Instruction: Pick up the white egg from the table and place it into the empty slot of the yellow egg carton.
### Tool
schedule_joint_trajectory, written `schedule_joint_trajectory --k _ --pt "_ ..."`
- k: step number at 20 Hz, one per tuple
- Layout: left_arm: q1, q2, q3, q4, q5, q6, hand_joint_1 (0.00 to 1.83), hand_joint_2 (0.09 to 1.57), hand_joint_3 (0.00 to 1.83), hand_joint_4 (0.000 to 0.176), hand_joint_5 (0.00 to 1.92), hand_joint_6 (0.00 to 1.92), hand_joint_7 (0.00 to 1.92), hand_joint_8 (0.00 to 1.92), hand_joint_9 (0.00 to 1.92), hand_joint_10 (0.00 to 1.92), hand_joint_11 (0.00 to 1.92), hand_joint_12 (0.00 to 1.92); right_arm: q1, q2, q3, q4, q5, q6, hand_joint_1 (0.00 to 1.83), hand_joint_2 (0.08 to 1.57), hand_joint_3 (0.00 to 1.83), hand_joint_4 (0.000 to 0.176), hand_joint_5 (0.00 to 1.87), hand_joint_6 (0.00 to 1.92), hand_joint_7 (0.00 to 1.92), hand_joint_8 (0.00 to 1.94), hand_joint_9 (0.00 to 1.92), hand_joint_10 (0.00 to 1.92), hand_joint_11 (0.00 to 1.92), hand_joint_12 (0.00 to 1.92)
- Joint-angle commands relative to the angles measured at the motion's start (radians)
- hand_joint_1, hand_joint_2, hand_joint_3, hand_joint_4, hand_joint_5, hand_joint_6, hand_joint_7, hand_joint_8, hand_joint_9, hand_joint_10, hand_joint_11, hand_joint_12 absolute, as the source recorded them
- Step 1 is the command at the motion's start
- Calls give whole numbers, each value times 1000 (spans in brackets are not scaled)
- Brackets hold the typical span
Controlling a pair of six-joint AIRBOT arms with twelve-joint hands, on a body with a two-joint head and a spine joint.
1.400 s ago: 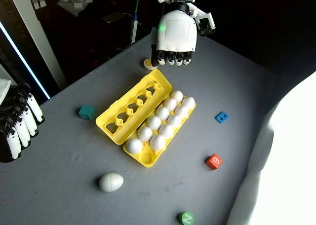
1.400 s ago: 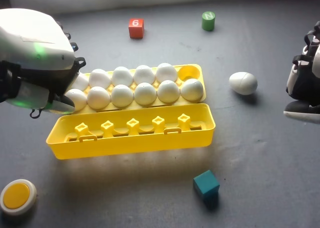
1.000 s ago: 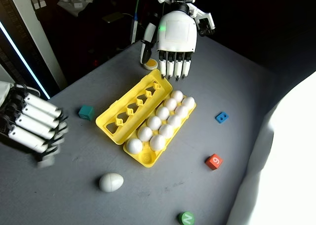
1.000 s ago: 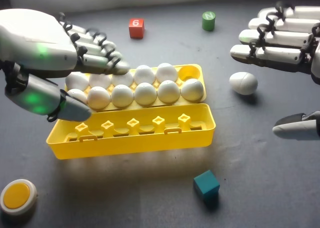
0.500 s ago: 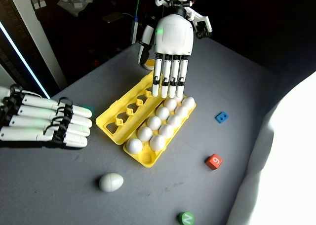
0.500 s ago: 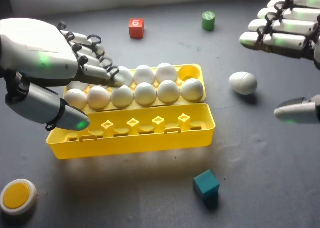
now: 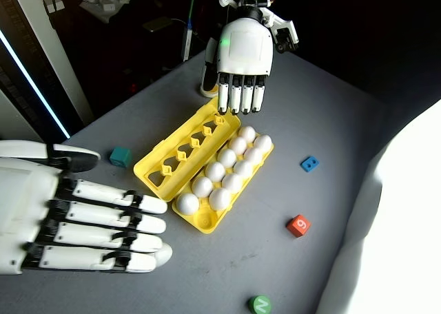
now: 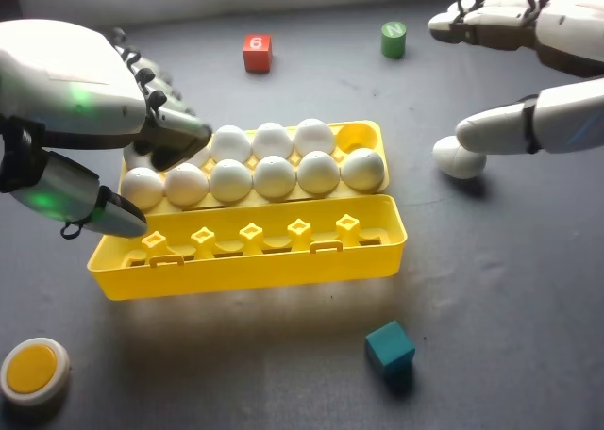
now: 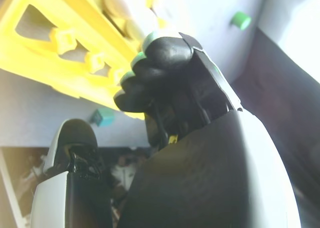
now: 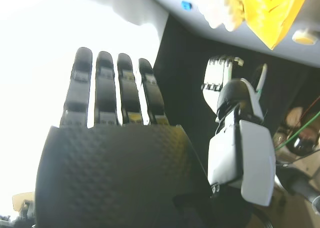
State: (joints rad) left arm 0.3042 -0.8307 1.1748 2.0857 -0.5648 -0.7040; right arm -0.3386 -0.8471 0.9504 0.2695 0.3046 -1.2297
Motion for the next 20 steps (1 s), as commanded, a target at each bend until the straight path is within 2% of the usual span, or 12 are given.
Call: schedule_joint_trajectory --k 1,2,3,5,8,9,10,11,14,16,19,20 --pt "-16 3 -3 -36 30 3 160 1232 1 0 227 603 354 520 275 644 0 1039 16 -8 15 4 93 -4 91 1101 0 0 171 2 158 2 139 2 0 371" --pt "-15 3 -5 -36 30 3 154 1228 0 0 226 262 336 201 269 336 0 884 16 -28 34 7 93 -7 83 1093 0 0 175 3 161 3 141 2 0 376" --pt "-15 3 -6 -36 30 3 185 1222 0 0 134 87 215 54 185 145 0 628 16 -46 53 16 92 -10 80 1081 0 0 169 1 164 2 152 4 0 413" --pt "-15 3 -8 -36 30 3 230 1205 0 0 103 19 156 3 155 51 0 515 11 -88 98 26 91 -10 103 1057 0 0 151 0 143 0 143 0 0 438" --pt "-14 3 -5 -36 30 3 184 1230 4 0 92 4 96 2 96 6 0 305 -5 -139 148 46 91 -10 158 914 0 0 161 10 52 2 37 3 0 190" --pt "-14 3 -5 -36 30 3 115 1240 6 0 86 1 93 0 96 4 0 273 -13 -156 168 50 91 -10 208 860 0 25 221 9 33 0 7 0 0 169" --pt "-14 3 -5 -36 30 3 135 1229 0 0 97 5 104 4 103 6 0 271 -24 -177 190 60 92 -10 296 828 0 75 264 14 6 0 1 0 0 33" --pt "-13 3 -5 -36 30 3 97 1244 4 0 70 4 80 3 77 4 0 182 -34 -193 209 70 93 -10 366 816 0 94 323 11 0 0 0 0 0 6" --pt "-12 3 -5 -36 30 3 66 1256 6 0 62 1 85 2 82 1 0 175 -59 -241 265 99 94 -10 568 791 0 91 427 11 0 0 0 0 0 0" --pt "-12 3 -4 -36 30 3 62 1261 3 0 123 11 140 9 128 11 0 334 -68 -266 292 100 95 -10 594 787 4 142 574 26 0 0 0 0 0 0" --pt "-12 2 -3 -36 30 3 62 1271 3 0 161 11 170 8 155 12 0 362 -76 -303 334 105 102 -10 625 849 11 144 643 16 0 0 0 0 0 0" --pt "-12 2 -3 -36 29 3 92 1271 2 0 174 13 185 11 163 13 0 376 -78 -310 342 106 103 -10 646 858 5 155 699 12 0 0 0 0 0 0"
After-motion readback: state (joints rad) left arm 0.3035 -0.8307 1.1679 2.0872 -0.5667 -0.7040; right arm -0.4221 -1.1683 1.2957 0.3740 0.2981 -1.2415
